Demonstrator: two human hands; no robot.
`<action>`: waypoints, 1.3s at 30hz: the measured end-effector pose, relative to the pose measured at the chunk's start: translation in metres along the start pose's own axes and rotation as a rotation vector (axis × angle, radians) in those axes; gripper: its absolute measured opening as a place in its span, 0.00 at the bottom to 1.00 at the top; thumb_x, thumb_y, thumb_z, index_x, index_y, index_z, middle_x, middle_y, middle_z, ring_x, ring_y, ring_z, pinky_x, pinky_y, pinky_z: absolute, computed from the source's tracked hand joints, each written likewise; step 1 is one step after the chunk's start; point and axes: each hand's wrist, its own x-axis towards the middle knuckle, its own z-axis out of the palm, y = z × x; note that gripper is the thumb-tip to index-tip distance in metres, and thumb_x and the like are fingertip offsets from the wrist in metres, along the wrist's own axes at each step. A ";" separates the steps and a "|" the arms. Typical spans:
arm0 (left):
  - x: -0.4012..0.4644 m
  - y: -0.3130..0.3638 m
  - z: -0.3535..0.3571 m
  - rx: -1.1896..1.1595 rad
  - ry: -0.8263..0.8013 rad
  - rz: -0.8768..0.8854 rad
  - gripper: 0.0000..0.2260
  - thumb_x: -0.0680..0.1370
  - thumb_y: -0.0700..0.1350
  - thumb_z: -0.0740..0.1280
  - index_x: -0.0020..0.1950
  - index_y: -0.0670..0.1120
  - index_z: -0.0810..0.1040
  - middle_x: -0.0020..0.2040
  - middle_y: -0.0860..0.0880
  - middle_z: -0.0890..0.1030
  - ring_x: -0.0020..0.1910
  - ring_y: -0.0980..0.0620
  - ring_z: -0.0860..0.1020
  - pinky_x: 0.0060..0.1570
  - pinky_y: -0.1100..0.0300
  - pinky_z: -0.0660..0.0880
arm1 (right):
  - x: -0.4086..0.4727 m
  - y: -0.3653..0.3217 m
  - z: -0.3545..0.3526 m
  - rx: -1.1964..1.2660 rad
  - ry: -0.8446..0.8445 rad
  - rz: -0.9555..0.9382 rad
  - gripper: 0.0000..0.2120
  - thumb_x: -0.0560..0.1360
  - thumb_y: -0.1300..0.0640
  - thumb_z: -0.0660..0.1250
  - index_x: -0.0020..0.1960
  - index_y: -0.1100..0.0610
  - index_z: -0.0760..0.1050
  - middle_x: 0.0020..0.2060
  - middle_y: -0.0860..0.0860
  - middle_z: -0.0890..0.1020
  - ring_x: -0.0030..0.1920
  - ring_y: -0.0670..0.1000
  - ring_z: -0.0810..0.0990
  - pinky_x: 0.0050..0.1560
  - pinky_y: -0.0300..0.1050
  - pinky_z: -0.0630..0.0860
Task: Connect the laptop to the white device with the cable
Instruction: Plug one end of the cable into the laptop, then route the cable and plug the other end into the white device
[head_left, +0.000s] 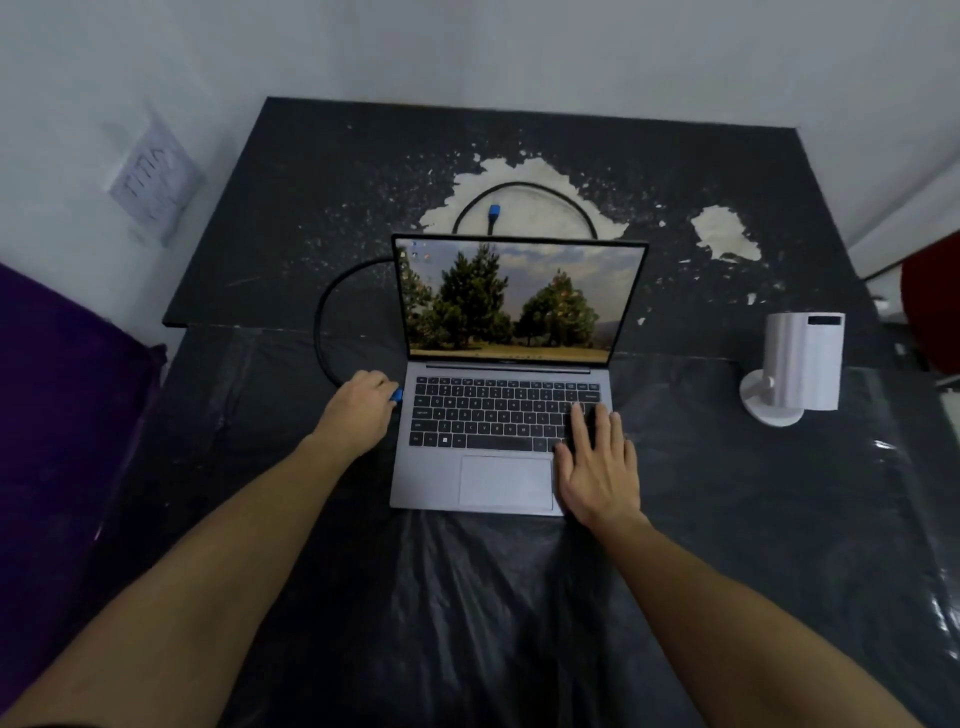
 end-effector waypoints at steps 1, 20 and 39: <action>0.000 0.001 -0.009 -0.003 -0.004 -0.011 0.13 0.77 0.36 0.70 0.61 0.35 0.80 0.56 0.38 0.80 0.54 0.38 0.76 0.53 0.45 0.77 | -0.001 -0.001 -0.009 -0.003 -0.006 -0.007 0.30 0.82 0.43 0.45 0.82 0.50 0.45 0.81 0.57 0.51 0.80 0.59 0.49 0.77 0.59 0.53; 0.151 -0.013 -0.204 -0.340 0.094 -0.240 0.08 0.81 0.43 0.64 0.58 0.45 0.80 0.58 0.44 0.79 0.57 0.44 0.77 0.56 0.52 0.74 | 0.125 -0.092 -0.227 0.075 0.412 -0.510 0.19 0.82 0.52 0.55 0.70 0.57 0.69 0.62 0.56 0.74 0.61 0.57 0.74 0.59 0.55 0.73; 0.192 -0.053 -0.139 -0.705 -0.213 -0.175 0.07 0.82 0.46 0.65 0.50 0.50 0.82 0.46 0.50 0.81 0.46 0.52 0.77 0.46 0.59 0.72 | 0.213 -0.202 -0.202 0.123 -0.057 -0.428 0.27 0.81 0.46 0.57 0.77 0.53 0.60 0.73 0.55 0.68 0.71 0.59 0.68 0.69 0.60 0.65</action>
